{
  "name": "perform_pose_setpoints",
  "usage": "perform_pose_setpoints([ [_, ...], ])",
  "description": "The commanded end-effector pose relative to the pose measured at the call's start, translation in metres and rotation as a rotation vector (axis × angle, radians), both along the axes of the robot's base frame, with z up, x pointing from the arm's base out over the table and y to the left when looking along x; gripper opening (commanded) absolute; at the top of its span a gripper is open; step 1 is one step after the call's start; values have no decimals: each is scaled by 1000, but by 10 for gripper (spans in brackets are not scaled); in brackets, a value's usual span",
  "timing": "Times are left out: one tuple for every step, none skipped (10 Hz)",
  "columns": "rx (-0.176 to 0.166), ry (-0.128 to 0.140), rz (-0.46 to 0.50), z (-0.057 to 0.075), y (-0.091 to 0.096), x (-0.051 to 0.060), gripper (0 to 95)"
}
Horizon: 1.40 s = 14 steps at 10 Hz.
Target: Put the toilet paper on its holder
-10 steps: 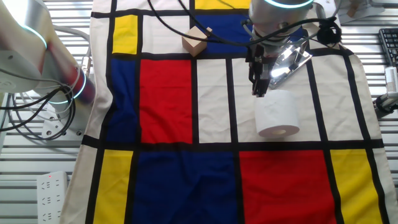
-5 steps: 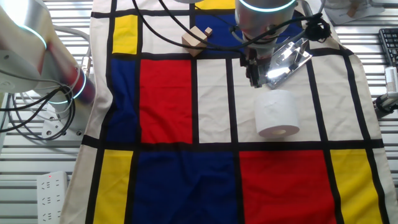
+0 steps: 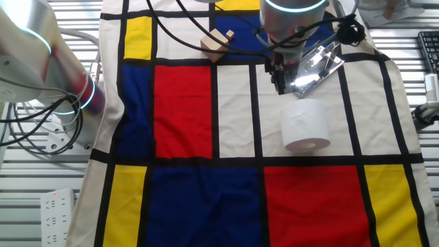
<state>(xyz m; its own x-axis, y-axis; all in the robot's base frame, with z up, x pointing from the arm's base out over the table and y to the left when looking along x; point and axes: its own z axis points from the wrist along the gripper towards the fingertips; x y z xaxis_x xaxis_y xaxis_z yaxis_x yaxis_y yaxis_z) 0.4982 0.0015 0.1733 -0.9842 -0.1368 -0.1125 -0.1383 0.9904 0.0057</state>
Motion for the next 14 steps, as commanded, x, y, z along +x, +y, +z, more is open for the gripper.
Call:
perform_pose_setpoints([
  [1, -1, -11, 1, 1, -1, 0],
  [2, -1, -16, 1, 1, -1, 0],
  [3, -3, -23, 2, 1, -1, 0],
  [2, -3, -20, 2, 1, -1, 0],
  [2, -1, -15, 2, 1, -1, 0],
  [1, 2, -10, 3, 2, -2, 0],
  [1, 2, -5, 3, 2, -2, 0],
  [2, 2, 1, 3, 2, -2, 0],
  [2, 4, 9, 3, 2, -2, 0],
  [1, 10, 22, 3, 2, -2, 0],
  [6, 16, 23, 3, 2, -2, 0],
  [12, 14, 25, 3, 2, -2, 0],
  [18, 12, 32, 3, 1, 0, 0],
  [16, 12, 49, 4, -2, 7, 0],
])
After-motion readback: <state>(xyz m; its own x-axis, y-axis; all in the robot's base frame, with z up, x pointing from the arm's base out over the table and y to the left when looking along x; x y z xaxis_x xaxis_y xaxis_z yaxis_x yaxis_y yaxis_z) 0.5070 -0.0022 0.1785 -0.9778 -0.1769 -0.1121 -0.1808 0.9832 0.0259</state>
